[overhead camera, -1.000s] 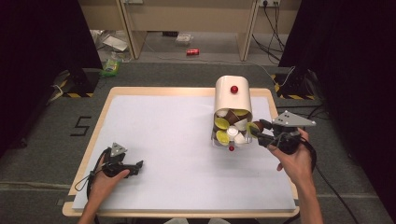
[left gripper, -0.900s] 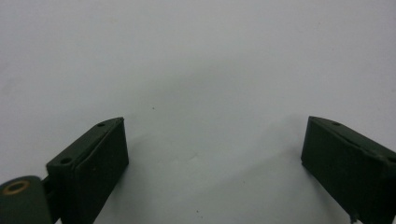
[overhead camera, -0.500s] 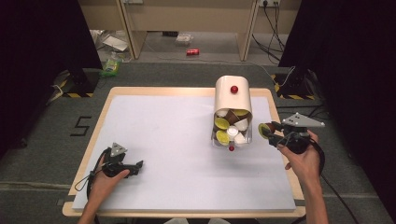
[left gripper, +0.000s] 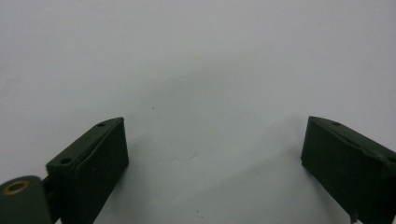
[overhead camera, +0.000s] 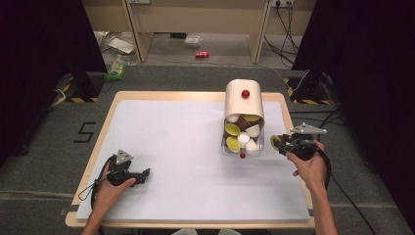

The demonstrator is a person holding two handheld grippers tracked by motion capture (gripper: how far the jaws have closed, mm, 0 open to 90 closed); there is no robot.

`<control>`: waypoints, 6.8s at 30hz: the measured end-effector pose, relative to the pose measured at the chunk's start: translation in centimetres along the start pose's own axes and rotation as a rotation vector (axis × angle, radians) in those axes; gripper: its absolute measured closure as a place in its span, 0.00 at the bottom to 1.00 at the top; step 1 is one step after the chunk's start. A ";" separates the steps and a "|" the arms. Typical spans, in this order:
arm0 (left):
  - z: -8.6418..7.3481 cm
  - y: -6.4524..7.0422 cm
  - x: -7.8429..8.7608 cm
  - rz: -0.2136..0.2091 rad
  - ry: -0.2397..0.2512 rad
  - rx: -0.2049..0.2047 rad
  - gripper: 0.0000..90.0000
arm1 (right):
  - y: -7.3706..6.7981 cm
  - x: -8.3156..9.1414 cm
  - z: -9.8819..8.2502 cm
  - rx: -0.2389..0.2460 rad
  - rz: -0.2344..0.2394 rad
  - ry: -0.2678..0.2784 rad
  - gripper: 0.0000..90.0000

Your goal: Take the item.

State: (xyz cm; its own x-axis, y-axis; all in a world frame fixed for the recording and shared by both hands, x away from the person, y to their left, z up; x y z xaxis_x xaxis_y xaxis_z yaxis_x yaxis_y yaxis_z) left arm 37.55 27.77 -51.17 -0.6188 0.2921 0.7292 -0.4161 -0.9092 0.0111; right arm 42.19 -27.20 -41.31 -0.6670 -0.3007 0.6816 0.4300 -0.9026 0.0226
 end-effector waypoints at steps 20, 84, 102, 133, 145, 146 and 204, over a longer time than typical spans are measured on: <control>0.0 0.0 0.0 -0.001 0.000 0.000 0.07 | 0.0 -5.4 -2.0 -0.037 0.032 -0.102 0.60; 0.0 0.0 0.0 -0.002 0.000 0.000 0.07 | -0.8 -2.0 -3.5 -0.044 0.024 -0.059 0.31; 0.0 0.0 0.0 -0.002 0.000 0.000 0.07 | -2.7 -1.7 -4.6 -0.036 0.036 -0.084 0.21; 0.0 0.0 0.0 -0.001 0.000 0.000 0.07 | -3.6 -1.0 -8.2 -0.018 0.048 -0.132 0.21; 0.0 0.0 0.0 0.000 -0.001 -0.001 0.07 | -4.4 -0.8 -9.3 -0.009 0.062 -0.144 0.21; 0.0 0.0 0.0 0.000 0.000 0.000 0.07 | -4.6 -0.8 -9.4 -0.005 0.063 -0.145 0.21; 0.0 0.0 0.0 0.002 -0.002 -0.005 0.07 | -7.2 1.3 -13.0 0.030 0.054 -0.128 0.18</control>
State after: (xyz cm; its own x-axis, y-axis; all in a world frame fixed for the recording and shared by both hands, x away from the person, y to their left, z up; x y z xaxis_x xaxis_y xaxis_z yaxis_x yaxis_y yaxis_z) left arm 37.52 27.78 -51.16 -0.6185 0.2895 0.7305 -0.4181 -0.9084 0.0060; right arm 30.35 -25.13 -50.08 -0.5603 -0.3050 0.7701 0.4820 -0.8761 0.0038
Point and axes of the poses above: each handheld gripper's, and its own axes: x roughly backward along the jaws, z roughly out of its top, y roughly to its right, the point moved 1 cm from there along -x, roughly forward along the jaws, and after that the axes turned 5 degrees about -y, right-handed, at the moved point
